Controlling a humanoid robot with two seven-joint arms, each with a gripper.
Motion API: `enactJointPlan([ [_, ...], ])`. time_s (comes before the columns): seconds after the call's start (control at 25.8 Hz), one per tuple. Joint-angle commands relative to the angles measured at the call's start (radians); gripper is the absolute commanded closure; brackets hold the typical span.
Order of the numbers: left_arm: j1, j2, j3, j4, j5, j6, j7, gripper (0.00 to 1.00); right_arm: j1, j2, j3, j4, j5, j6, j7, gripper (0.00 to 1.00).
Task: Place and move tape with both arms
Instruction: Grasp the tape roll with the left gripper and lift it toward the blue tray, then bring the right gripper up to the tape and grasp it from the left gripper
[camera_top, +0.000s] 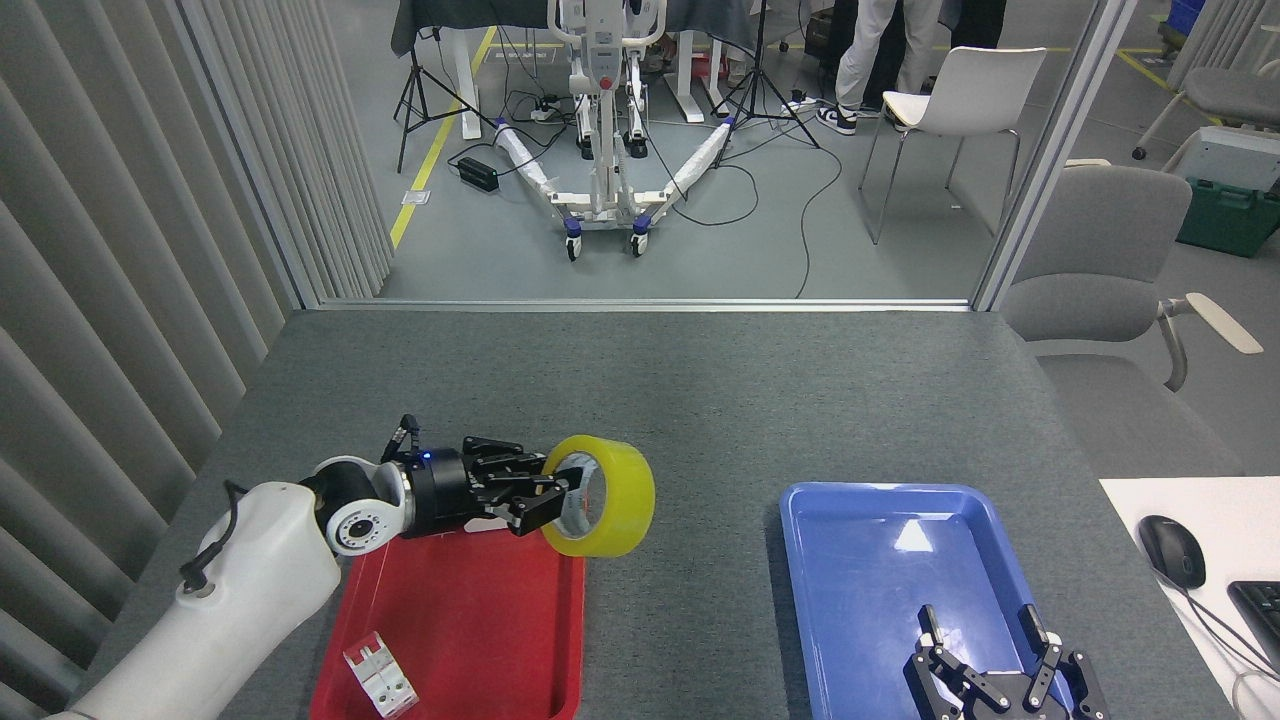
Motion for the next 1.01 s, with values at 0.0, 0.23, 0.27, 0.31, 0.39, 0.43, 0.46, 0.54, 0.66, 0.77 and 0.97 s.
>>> enactJointPlan([
  [0.0,-0.062,-0.039,-0.109,0.027,0.003,-0.104,0.074,1.0,0.001,0.002,-0.001,0.001,0.0,0.001,0.0,0.0],
  [0.23,-0.112,-0.07,-0.282,0.02,0.003,-0.104,0.077,1.0,0.001,0.004,-0.001,-0.001,0.0,0.001,0.001,0.0],
  [0.27,-0.114,-0.079,-0.286,0.021,0.0,-0.104,0.075,1.0,0.001,0.002,-0.001,-0.001,0.0,-0.001,0.0,0.0],
  [0.31,-0.114,-0.087,-0.286,0.026,-0.006,-0.104,0.075,1.0,0.0,0.002,-0.001,0.001,0.0,-0.001,0.0,0.0],
  [0.39,-0.114,-0.102,-0.286,0.041,-0.01,-0.104,0.075,1.0,0.001,0.002,0.0,-0.001,0.0,-0.001,0.001,0.0],
  [0.43,-0.114,-0.112,-0.286,0.049,-0.01,-0.104,0.075,1.0,0.001,0.001,0.0,0.001,0.0,-0.001,0.0,0.0],
  [0.46,-0.114,-0.121,-0.287,0.058,-0.011,-0.104,0.074,1.0,0.003,0.001,0.0,0.001,-0.002,-0.004,0.0,0.0],
  [0.54,-0.114,-0.127,-0.288,0.066,-0.01,-0.104,0.075,1.0,0.003,0.001,0.002,-0.001,-0.002,-0.007,0.0,0.0],
  [0.66,-0.114,-0.128,-0.286,0.064,0.0,-0.104,0.085,1.0,0.009,-0.011,0.008,-0.03,-0.002,-0.01,-0.005,0.0],
  [0.77,-0.116,-0.127,-0.285,0.06,0.018,-0.104,0.095,1.0,0.02,-0.05,0.042,-0.034,-0.003,-0.012,-0.005,0.0],
  [0.97,-0.045,-0.124,-0.234,0.023,0.061,-0.104,0.151,1.0,0.015,-0.082,0.132,-0.073,-0.003,-0.068,-0.043,0.0],
])
